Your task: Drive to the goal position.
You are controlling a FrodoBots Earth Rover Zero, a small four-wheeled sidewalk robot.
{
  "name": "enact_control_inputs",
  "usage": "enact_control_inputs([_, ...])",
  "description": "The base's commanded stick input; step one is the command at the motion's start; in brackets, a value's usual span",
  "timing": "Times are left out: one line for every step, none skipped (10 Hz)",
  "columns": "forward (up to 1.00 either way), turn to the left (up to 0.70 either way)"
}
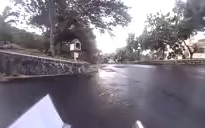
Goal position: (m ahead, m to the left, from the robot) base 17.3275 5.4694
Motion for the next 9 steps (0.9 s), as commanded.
enact_control_inputs([0.50, -0.25])
enact_control_inputs([0.50, -0.50])
enact_control_inputs([0.50, -0.50])
enact_control_inputs([0.50, -0.40])
enact_control_inputs([0.50, 0.00])
enact_control_inputs([0.50, -0.05])
enact_control_inputs([0.50, -0.34])
enact_control_inputs([0.50, -0.50])
enact_control_inputs([0.50, -0.50])
